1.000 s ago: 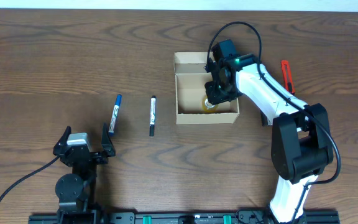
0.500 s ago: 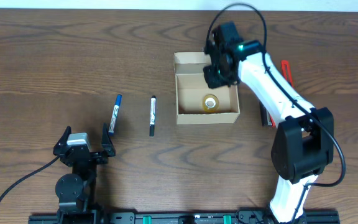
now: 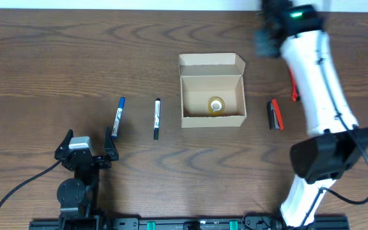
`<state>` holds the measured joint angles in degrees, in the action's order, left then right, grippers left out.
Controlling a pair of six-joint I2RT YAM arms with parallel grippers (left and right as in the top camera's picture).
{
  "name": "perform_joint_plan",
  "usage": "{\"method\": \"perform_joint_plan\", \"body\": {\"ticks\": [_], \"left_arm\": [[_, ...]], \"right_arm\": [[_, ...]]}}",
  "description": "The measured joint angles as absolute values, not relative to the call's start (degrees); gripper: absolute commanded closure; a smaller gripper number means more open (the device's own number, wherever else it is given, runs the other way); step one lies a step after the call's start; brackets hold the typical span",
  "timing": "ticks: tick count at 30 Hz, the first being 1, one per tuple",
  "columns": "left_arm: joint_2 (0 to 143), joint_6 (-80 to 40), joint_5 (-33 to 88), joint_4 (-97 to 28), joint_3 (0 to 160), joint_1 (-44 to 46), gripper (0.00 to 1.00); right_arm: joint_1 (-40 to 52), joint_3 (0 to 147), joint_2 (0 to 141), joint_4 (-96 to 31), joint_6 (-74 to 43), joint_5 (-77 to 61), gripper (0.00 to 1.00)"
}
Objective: Pack container
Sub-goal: 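Lift the right gripper out of the box toward the red stapler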
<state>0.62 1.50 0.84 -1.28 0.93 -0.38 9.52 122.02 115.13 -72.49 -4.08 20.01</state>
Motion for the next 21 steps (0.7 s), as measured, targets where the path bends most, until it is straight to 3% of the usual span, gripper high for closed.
{"method": "perform_joint_plan", "body": {"ticks": [4,8,13,21], "left_arm": [[0.62,1.5,0.84,-1.28,0.93,-0.38,0.05],[0.62,1.5,0.84,-1.28,0.93,-0.38,0.05],[0.62,1.5,0.84,-1.28,0.93,-0.38,0.05],[0.62,1.48,0.86,-1.28,0.93,-0.38,0.05]], "right_arm": [[-0.49,123.04,115.13,-73.25,-3.88,20.69,0.73],[-9.26,123.04,115.18,-73.63,0.82,12.88,0.32],[-13.34,123.02,115.22,-73.65,12.03,2.79,0.32],[-15.03,123.04,119.57,-79.75,17.96,-7.55,0.37]]}}
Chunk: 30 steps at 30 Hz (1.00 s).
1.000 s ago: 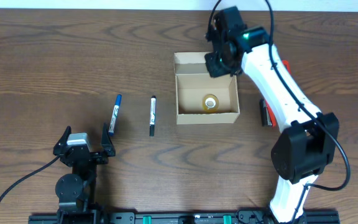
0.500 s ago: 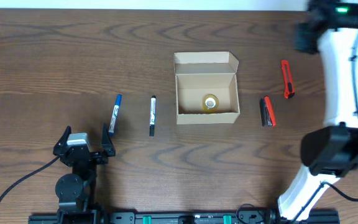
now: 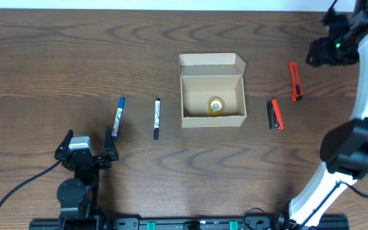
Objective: Pack container
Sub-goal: 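Lift the right gripper out of the box toward the red stapler, then lower the right gripper and grasp the red stapler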
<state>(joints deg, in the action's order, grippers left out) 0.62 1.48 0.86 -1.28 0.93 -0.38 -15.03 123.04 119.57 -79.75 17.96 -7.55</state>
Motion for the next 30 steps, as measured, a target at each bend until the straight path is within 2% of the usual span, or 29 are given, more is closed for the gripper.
{"method": "perform_joint_plan", "body": {"ticks": [7,11,17,24,30], "left_arm": [[0.62,1.5,0.84,-1.28,0.93,-0.38,0.05],[0.62,1.5,0.84,-1.28,0.93,-0.38,0.05],[0.62,1.5,0.84,-1.28,0.93,-0.38,0.05],[0.62,1.5,0.84,-1.28,0.93,-0.38,0.05],[0.6,1.48,0.86,-1.3,0.95,-0.38,0.05]], "right_arm": [[-11.2,122.83,127.04,-88.68,18.39,-11.2,0.38],[-6.22,122.65,127.0,-92.05,16.51,-9.67,0.43],[0.93,122.65,125.43,-94.02,13.37,-5.06,0.43],[2.31,119.37,117.78,-95.0,11.57,-2.98,0.42],[2.22,100.09,102.59,-85.84,10.31,-2.96,0.37]]}}
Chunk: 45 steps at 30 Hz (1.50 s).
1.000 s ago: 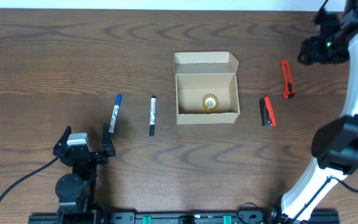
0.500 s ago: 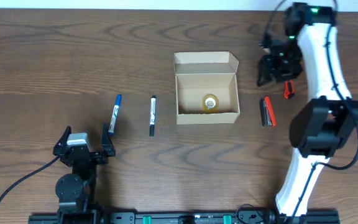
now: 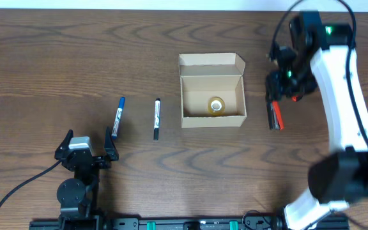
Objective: Pack container
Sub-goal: 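Lower the right gripper and grasp the red stapler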
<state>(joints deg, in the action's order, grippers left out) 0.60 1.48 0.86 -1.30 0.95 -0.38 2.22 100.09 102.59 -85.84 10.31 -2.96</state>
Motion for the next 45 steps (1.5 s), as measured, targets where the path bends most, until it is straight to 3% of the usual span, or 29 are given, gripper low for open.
{"method": "perform_joint_plan", "body": {"ticks": [6,14,22,45], "left_arm": [[0.58,1.5,0.84,-1.32,0.97,-0.38,0.05],[0.58,1.48,0.84,-1.32,0.97,-0.38,0.05],[0.58,1.5,0.86,-1.32,0.97,-0.38,0.05],[0.58,1.5,0.84,-1.32,0.97,-0.38,0.05]], "right_arm": [[2.11,80.64,91.66,-72.47,9.23,-0.36,0.32],[-1.76,69.78,92.82,-58.43,9.3,6.26,0.24],[-5.54,68.6,99.15,-54.04,10.5,6.68,0.19],[-5.28,68.6,104.25,-48.47,5.63,2.17,0.19]]}}
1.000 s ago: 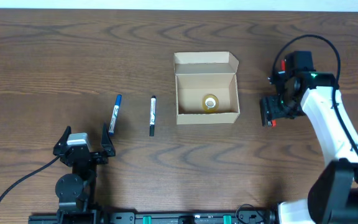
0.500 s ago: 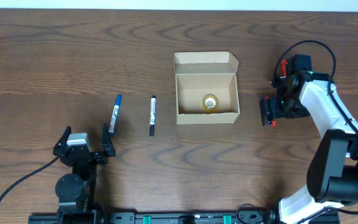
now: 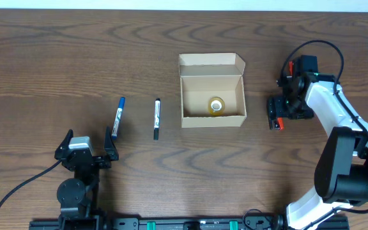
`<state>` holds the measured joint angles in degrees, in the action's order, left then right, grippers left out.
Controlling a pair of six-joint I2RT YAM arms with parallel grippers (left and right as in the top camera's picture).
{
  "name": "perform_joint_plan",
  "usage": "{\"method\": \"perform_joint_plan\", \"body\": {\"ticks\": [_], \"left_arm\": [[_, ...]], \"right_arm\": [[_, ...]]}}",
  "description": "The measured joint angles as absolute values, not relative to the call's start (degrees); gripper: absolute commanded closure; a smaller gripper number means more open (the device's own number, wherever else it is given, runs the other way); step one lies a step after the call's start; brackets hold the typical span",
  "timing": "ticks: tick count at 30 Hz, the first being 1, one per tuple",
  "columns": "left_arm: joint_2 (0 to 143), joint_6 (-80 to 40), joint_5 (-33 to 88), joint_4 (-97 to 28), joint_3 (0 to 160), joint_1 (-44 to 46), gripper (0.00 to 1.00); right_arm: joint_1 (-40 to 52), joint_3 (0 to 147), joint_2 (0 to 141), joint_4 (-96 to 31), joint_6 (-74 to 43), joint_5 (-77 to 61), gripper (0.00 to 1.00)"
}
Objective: Pack container
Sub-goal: 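Lower the right gripper and grasp the red stapler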
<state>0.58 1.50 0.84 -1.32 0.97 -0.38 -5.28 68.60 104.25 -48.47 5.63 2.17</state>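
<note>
An open cardboard box (image 3: 213,64) stands mid-table with a tape roll (image 3: 216,105) inside it. To its left lie a black marker (image 3: 156,119) and a blue marker (image 3: 119,115). To the right of the box lies a red-and-black stapler (image 3: 275,121). My right gripper (image 3: 278,110) is low over the stapler's far end and hides most of it, so the state of its fingers does not show. A red cutter (image 3: 291,66) peeks out under the right arm. My left gripper (image 3: 86,148) rests open at the front left, near the blue marker.
The right arm's cable (image 3: 328,48) loops above the table at the right. The arm mounts' rail (image 3: 190,223) runs along the front edge. Bare wood lies between the markers and the box.
The right arm has come down and forward. Its gripper was raised between the cutter and the stapler, and is now low on the stapler's far end. The left arm and all objects have not moved.
The right arm was high over the back right of the table, then out at the far right edge, clear of both red tools. Then it hung over them, and now sits low at the stapler. The markers, box and tape roll kept their places.
</note>
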Motion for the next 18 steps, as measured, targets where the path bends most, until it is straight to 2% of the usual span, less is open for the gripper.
{"method": "perform_joint_plan", "body": {"ticks": [18], "left_arm": [[0.58,1.48,0.84,-1.32,0.97,-0.38,0.05]], "right_arm": [[-4.58,68.58,107.9,-46.74,1.26,1.72,0.17]]}}
